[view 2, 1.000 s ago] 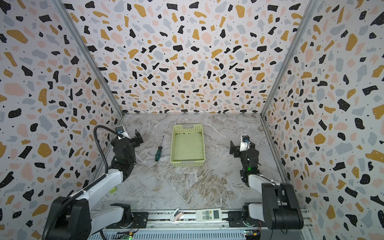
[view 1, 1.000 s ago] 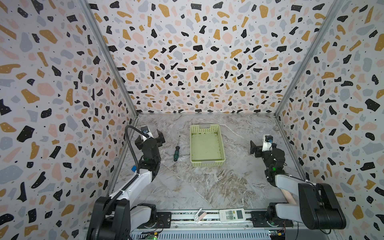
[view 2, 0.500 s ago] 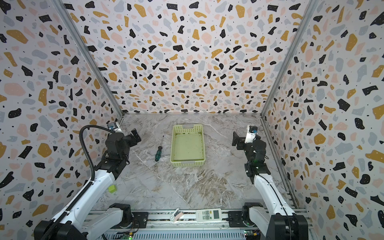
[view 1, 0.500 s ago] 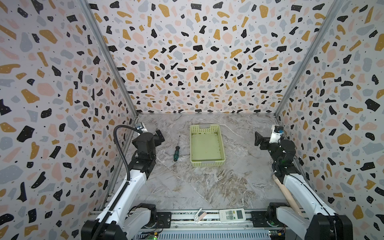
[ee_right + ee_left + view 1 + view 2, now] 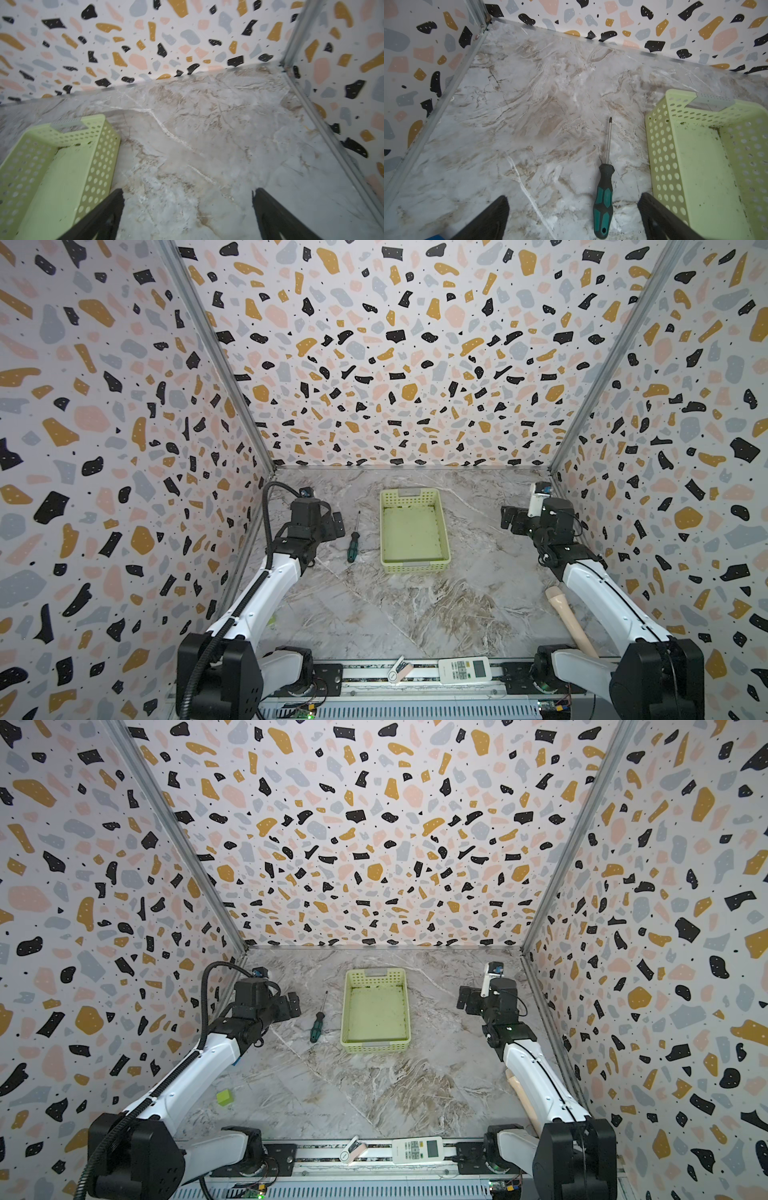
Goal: Put the screwdriver in the bin
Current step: Pick up the screwdriver from the middle-left of the table.
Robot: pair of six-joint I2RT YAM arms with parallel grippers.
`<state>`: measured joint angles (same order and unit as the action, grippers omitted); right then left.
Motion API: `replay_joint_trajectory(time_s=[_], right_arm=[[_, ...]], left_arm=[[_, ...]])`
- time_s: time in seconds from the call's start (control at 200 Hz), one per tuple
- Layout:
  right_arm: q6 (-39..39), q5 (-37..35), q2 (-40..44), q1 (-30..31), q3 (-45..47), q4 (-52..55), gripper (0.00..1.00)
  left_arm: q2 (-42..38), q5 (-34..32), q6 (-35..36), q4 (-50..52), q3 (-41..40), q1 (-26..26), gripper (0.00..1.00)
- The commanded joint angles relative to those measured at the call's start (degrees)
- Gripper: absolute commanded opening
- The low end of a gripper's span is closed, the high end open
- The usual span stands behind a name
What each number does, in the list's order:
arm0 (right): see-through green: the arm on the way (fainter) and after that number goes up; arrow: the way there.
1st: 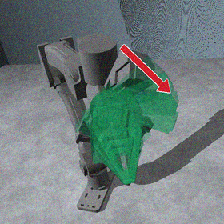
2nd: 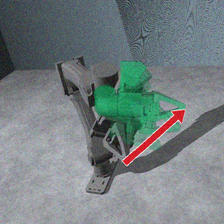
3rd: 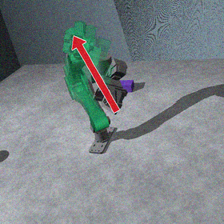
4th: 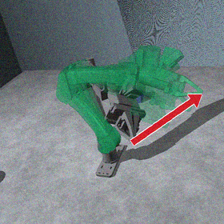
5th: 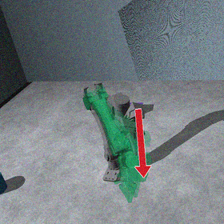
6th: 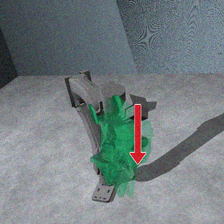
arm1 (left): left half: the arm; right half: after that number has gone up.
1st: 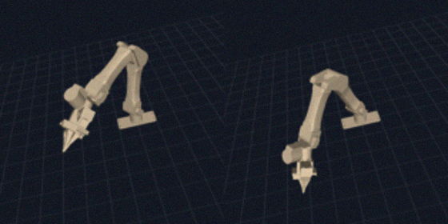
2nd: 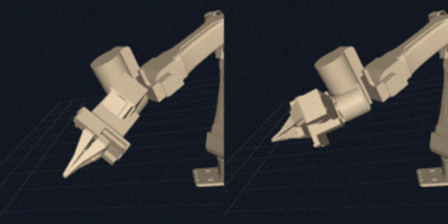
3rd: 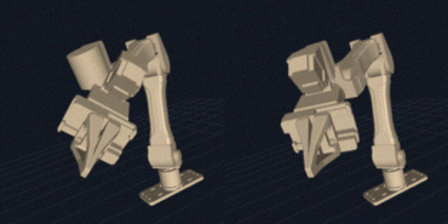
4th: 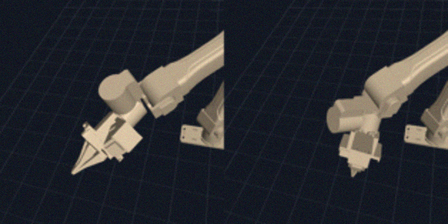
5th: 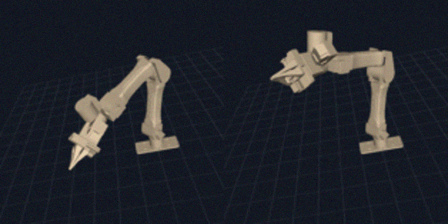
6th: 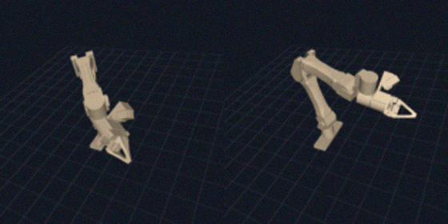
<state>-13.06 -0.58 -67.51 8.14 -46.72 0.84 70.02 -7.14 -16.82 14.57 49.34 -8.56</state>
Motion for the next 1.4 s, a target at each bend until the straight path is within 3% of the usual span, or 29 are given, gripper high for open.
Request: replay_joint_trajectory(time_s=[0.0,0.19,0.396,0.866,1.397], right_arm=[[3.1,-1.7,-1.6,3.1,-3.7,6.1,0.99],[1.5,4.0,-4.9,3.5,-2.9,5.7,0.99],[0.9,3.8,-6.5,4.5,-1.3,5.6,1.00],[1.0,5.4,-5.1,4.6,3.4,4.8,0.99],[0.3,7.2,-4.9,3.9,4.5,4.3,0.98]], left_arm=[[2.2,0.6,1.2,1.1,-1.4,-1.7,1.00],[8.2,0.0,0.7,1.4,-1.3,-4.5,0.99],[14.4,-0.8,-0.2,0.6,-1.1,-6.0,0.99],[20.3,-0.4,-1.4,-2.7,-0.8,-6.6,1.00],[25.8,-1.5,-2.5,-4.6,3.0,-9.6,0.80]])
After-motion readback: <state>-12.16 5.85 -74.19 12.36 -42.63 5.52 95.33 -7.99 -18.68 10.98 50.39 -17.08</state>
